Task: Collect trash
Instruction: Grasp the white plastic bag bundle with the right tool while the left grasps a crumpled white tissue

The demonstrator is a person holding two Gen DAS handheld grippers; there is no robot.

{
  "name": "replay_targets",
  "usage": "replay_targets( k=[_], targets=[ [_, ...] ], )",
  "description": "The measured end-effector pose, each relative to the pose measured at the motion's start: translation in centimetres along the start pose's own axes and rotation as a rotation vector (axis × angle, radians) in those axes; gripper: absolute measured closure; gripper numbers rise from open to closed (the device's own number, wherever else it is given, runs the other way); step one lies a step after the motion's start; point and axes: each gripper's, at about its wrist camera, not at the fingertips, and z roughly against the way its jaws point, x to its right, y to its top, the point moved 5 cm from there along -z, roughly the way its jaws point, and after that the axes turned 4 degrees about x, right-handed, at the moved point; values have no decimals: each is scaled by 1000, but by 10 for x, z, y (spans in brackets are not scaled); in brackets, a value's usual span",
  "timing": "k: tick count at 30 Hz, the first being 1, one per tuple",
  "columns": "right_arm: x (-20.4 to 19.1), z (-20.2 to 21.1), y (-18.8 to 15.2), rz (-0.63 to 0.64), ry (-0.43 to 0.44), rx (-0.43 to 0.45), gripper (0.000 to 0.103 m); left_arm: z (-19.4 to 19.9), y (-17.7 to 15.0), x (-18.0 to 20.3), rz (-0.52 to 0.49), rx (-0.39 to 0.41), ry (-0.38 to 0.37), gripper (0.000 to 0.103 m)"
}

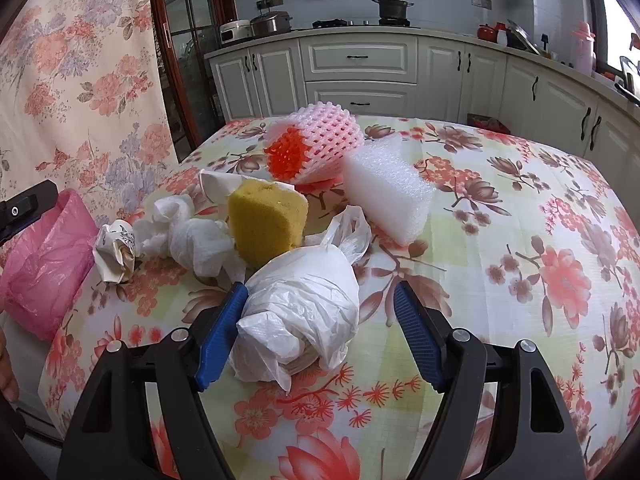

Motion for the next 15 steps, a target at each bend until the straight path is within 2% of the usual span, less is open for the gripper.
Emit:
replay_targets(
  k=[6, 7, 9, 12, 15],
  targets=[
    [-4, -6, -4, 19, 14, -24, 33, -15, -6, 0, 7, -29, 2, 18],
    [-6, -7, -4, 23, 17, -28, 35, -16, -7, 1, 7, -32, 1, 18],
    [-9, -9, -5, 25, 37, -35, 51, -19, -7, 2, 3, -36, -1, 18],
    [-12, -9, -5, 42, 48, -39, 54, -23, -6, 3, 0, -38, -6, 18],
    [-11, -8, -5, 37, 56, -36, 61, -27, -6, 5, -1, -44, -15, 19]
  ],
)
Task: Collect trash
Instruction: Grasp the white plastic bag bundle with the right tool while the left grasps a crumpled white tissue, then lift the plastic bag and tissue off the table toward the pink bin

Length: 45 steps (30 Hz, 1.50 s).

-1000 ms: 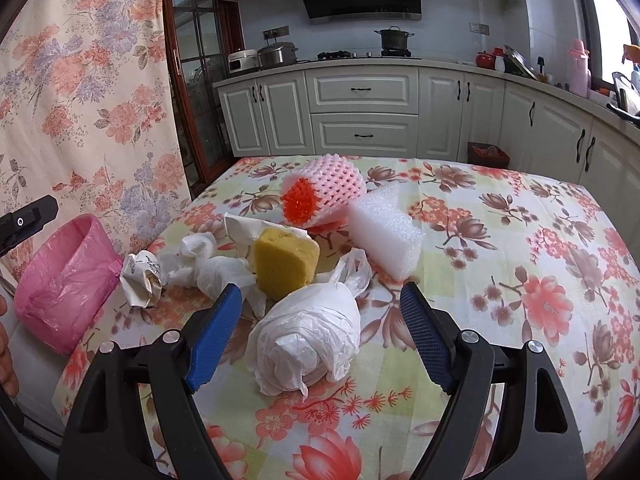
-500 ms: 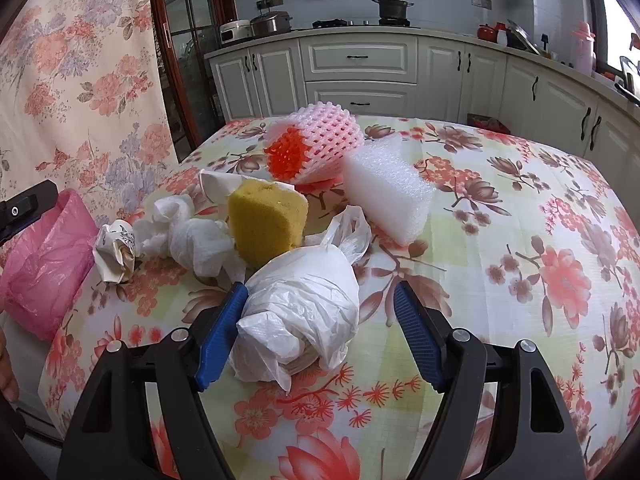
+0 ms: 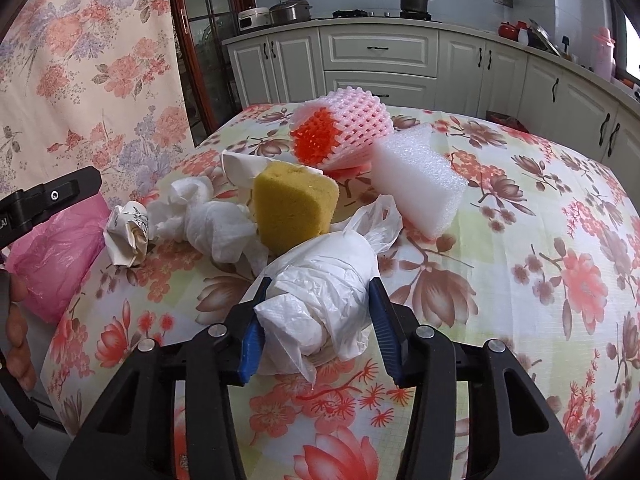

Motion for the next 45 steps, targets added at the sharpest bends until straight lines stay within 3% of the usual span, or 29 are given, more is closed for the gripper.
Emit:
replay_targets(
  k=[3, 14, 26, 36, 38, 39, 45],
  targets=[
    [2, 3, 0, -5, 2, 6, 64, -6, 2, 7, -18, -5, -14, 21],
    [18, 29, 11, -15, -9, 55, 67, -43, 2, 38, -70, -82, -77, 45],
    [30, 56, 28, -12, -43, 124, 67, -62, -11, 74, -91, -134, -163, 49],
    [35, 68, 33, -20, -43, 148, 67, -87, -31, 78, -72, -212, -169, 50],
    [35, 70, 34, -19, -43, 150, 67, -93, -37, 76, -81, -245, -154, 67],
    [35, 70, 34, -19, -43, 150, 67, -95, -38, 74, -70, -252, -152, 70],
    [34, 71, 35, -19, -47, 154, 67, -77, -32, 71, -51, -219, -184, 73]
  ],
)
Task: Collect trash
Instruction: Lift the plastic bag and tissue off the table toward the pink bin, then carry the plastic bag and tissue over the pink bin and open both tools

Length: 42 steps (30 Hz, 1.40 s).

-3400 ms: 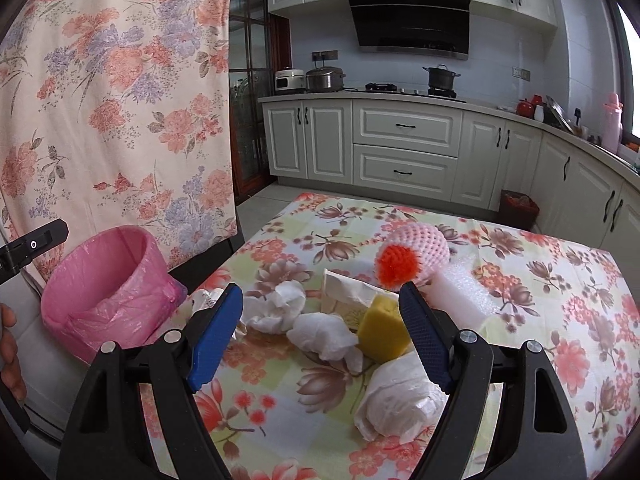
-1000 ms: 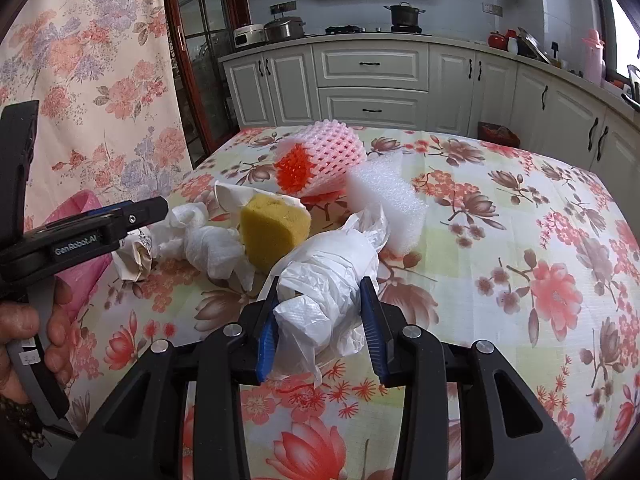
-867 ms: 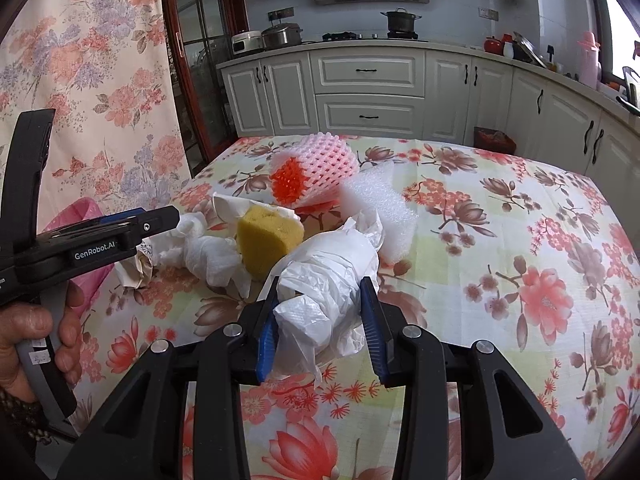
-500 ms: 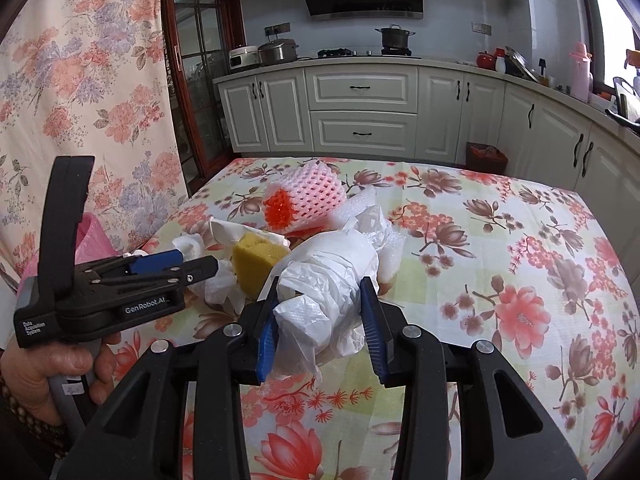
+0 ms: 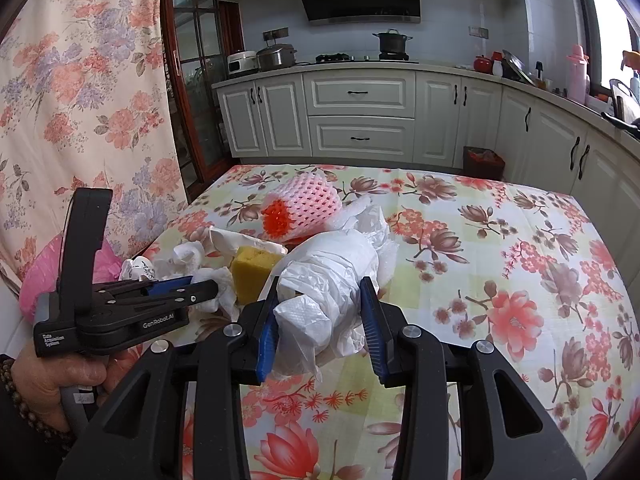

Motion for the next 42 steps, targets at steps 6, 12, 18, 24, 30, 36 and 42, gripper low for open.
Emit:
replay_targets(
  k=[6, 12, 18, 24, 30, 36, 42],
  targets=[
    [-2, 5, 4, 2, -5, 14, 67, 33, 9, 0, 3, 63, 0, 73],
    [-7, 9, 14, 13, -9, 38, 67, 73, 22, -6, -1, 154, 28, 73],
    [-16, 14, 23, 24, -7, 60, 67, 111, 29, -18, 11, 225, 50, 73],
    [-29, 17, 34, 41, -1, 81, 67, 140, 33, -35, 32, 274, 70, 73],
    [-51, 17, 47, 68, 20, 98, 67, 168, 34, -61, 67, 319, 101, 73],
    [-82, 16, 59, 103, 57, 112, 67, 195, 30, -96, 111, 355, 155, 73],
    [-117, 12, 68, 136, 103, 120, 67, 218, 23, -137, 157, 382, 214, 73]
  ],
)
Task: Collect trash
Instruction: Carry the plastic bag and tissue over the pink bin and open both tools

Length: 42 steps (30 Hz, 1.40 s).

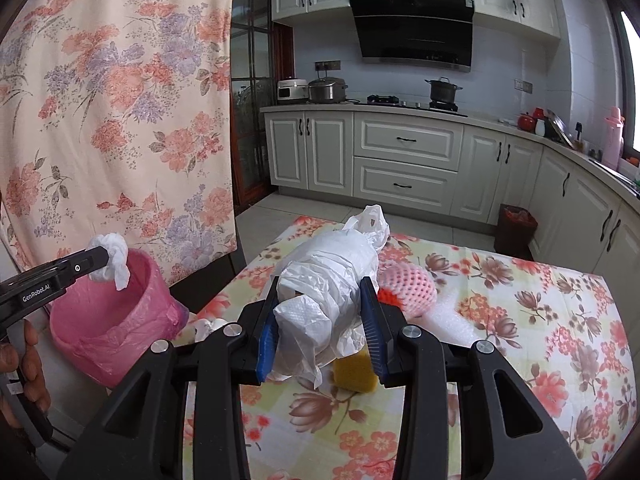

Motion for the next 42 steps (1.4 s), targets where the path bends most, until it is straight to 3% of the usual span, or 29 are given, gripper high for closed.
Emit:
replay_targets(
  k=[20, 34, 42],
  targets=[
    [-122, -35, 33, 97, 181, -1, 67, 41, 10, -112, 103, 60, 165, 72],
    [-218, -60, 29, 176, 338, -34, 66, 54, 1, -158, 146, 64, 221, 70],
    [-254, -76, 22, 217, 384, -54, 66, 54, 6, -171, 151, 71, 227, 70]
  ],
)
